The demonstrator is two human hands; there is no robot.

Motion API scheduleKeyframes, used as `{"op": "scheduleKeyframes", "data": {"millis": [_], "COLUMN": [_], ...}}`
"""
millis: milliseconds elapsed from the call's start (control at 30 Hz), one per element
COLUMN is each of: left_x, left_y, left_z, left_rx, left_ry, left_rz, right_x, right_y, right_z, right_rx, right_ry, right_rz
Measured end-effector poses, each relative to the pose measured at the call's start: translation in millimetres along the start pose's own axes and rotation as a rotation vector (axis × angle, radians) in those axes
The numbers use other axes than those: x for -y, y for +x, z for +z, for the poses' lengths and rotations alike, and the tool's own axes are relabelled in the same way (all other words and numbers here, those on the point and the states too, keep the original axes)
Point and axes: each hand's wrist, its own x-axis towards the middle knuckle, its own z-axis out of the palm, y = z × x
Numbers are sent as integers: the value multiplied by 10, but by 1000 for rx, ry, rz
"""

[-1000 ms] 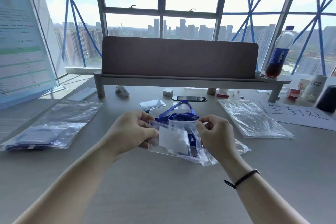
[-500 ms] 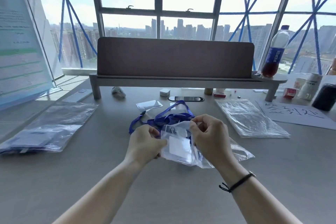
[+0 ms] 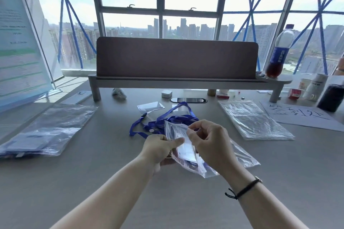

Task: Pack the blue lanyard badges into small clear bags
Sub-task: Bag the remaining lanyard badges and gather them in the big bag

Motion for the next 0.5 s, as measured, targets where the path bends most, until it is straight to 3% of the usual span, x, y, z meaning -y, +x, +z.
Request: {"op": "scheduleKeyframes", "data": {"millis": [233,367,500], "left_x": [-166,-232,-344], "left_y": [14,-46,-48], "left_z": [-58,-99,-141], "left_rx": [212,199,73], "left_ry": [-217,-311,-109], "left_rz": [18,8,190], "right_x": [5,44,168], "right_y": [-144,-205,-188], "right_z": [185,204,149], "right_rx": [98,129,190], "right_ry": [-99,-166,-217], "right_rz": [-110,-160,-200]}}
